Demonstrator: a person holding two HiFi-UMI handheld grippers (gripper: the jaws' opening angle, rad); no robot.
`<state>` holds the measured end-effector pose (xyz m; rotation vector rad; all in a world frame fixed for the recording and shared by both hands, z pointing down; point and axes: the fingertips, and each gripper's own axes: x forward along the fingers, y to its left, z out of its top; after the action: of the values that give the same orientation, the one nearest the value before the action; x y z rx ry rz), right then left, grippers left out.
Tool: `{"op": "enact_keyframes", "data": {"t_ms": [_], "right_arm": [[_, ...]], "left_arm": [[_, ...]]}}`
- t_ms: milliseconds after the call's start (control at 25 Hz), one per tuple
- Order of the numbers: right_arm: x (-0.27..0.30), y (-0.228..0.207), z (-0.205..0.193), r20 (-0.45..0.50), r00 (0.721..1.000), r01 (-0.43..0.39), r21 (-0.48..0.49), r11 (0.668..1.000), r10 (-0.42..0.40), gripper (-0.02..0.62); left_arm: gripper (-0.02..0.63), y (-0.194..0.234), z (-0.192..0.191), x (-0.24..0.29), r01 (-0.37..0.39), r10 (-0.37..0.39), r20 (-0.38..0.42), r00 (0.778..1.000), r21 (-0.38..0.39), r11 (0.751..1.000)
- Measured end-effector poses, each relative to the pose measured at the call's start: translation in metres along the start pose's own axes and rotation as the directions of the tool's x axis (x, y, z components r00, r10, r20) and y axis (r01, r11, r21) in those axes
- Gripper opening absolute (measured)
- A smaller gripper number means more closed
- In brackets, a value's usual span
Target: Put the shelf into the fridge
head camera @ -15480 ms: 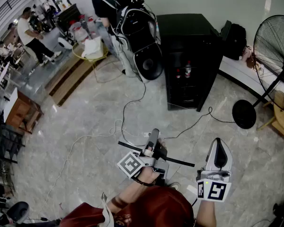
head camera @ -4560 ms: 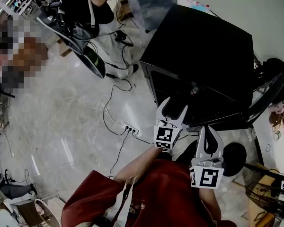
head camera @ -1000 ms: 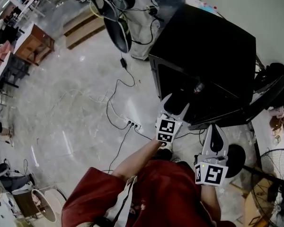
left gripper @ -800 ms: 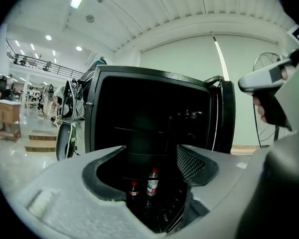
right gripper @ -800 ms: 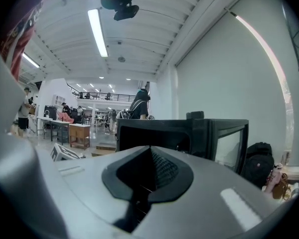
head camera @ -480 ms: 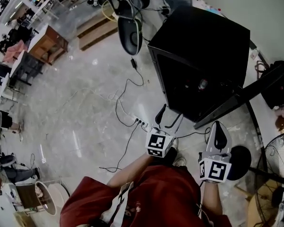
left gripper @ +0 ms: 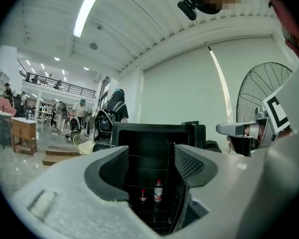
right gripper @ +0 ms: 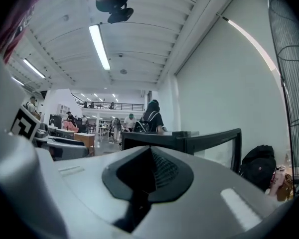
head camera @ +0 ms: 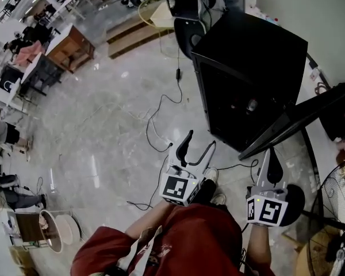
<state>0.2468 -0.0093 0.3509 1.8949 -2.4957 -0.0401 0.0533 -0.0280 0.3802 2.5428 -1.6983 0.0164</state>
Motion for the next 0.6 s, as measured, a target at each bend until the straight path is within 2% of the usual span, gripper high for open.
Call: {"op": "enact_keyframes", "data": {"t_ms": [160,280,400,520,600], "right_arm": [[0.002,0.004,0.020,0.005,0.999,-0.038,-0.004,0.999,0.038,0.000],[0.004,0.004,0.033,0.018,0.999,-0.049,-0.005,0.999,0.049,0.000],[0.009,0.005,0.039,0.026,0.998,-0.058,-0.020,0.998,0.058,0.000],[0.013,0.008,0.040,0.031,0.997,-0.066,-0.034,0.997,0.067,0.000],[0.016,0.012,0.041,0.037,0.997,-0.074,-0.040,0.996,0.075,0.000]], "left_arm": [[0.295,0.005,0.032,-0.011,-0.023,0.022,0.030,0.999,0.032,0.999],[0.293,0.010,0.047,-0.015,-0.036,0.034,0.065,0.997,0.021,0.999],[0.247,0.019,0.055,-0.015,-0.083,0.081,0.059,0.995,0.032,0.996],[0.231,0.024,0.053,-0.013,-0.101,0.099,0.059,0.993,0.040,0.994],[0.191,0.028,0.050,-0.013,-0.114,0.112,0.060,0.992,0.044,0.992]]}}
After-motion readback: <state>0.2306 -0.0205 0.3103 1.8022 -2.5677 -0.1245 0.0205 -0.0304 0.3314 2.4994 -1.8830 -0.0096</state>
